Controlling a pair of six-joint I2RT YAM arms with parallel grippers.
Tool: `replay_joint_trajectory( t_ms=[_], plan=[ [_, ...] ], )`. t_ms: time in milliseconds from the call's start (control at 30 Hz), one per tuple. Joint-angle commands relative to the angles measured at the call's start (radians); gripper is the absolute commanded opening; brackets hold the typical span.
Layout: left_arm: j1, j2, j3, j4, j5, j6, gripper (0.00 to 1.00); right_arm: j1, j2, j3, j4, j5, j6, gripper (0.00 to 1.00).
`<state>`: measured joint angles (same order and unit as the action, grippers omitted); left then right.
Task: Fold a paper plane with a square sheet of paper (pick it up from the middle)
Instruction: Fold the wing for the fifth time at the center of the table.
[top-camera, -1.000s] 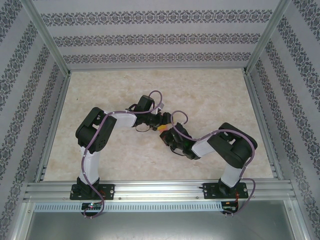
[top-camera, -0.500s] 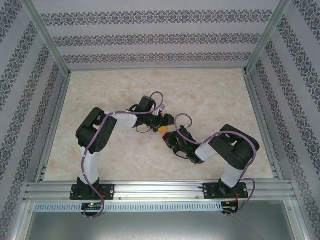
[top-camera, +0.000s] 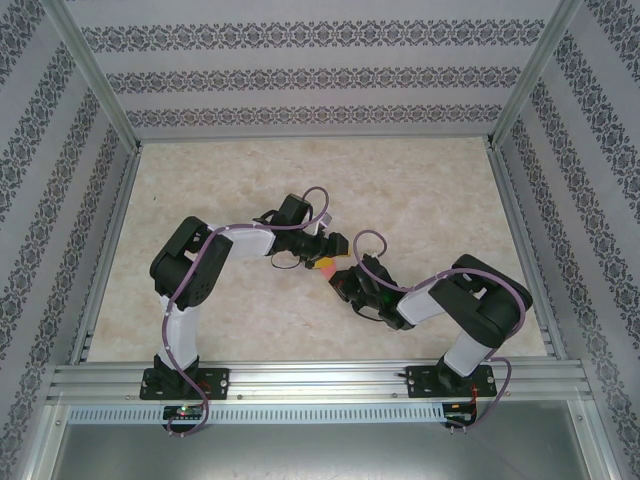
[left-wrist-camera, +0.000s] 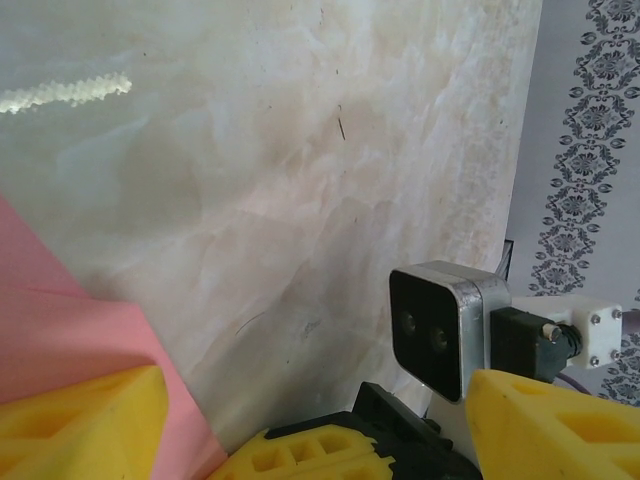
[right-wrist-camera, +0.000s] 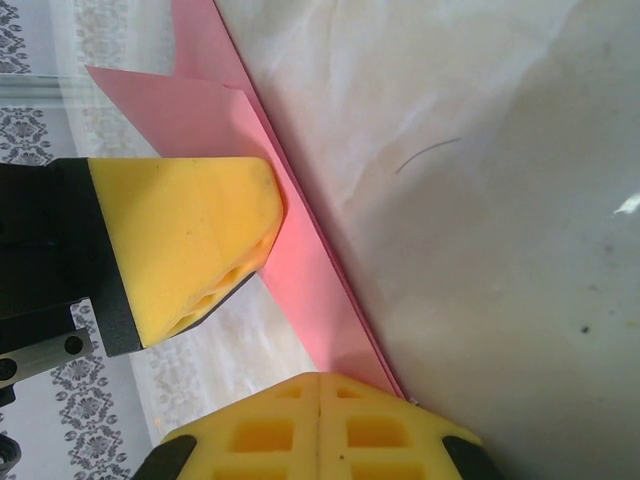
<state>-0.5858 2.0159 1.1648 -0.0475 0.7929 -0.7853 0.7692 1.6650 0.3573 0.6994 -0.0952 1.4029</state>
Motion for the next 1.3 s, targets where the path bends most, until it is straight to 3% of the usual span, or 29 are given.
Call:
replay_joint_trajectory(
  t_ms=[0,333,733,1067,1267],
  plan=[
    [0.009,0.012,0.005,-0.051,-0.064,0.053,0.79,-0.003,-0.015,-0.026,-0.145,-0.060,-0.053,0.01],
    [0.008,0.028,-0.018,-0.052,-0.081,0.055,0.79,-0.024,-0.154,0.060,-0.255,-0.024,-0.105,0.05],
    [0.009,0.029,-0.012,-0.054,-0.075,0.051,0.79,-0.041,-0.008,0.065,-0.040,-0.072,-0.042,0.06],
    [0.009,0.024,-0.011,-0.057,-0.076,0.048,0.79,-0.029,-0.103,0.088,-0.198,-0.016,-0.074,0.06],
    [0.010,0.023,-0.009,-0.053,-0.076,0.044,0.79,-0.025,-0.024,0.123,-0.131,-0.031,-0.048,0.06]
  ],
)
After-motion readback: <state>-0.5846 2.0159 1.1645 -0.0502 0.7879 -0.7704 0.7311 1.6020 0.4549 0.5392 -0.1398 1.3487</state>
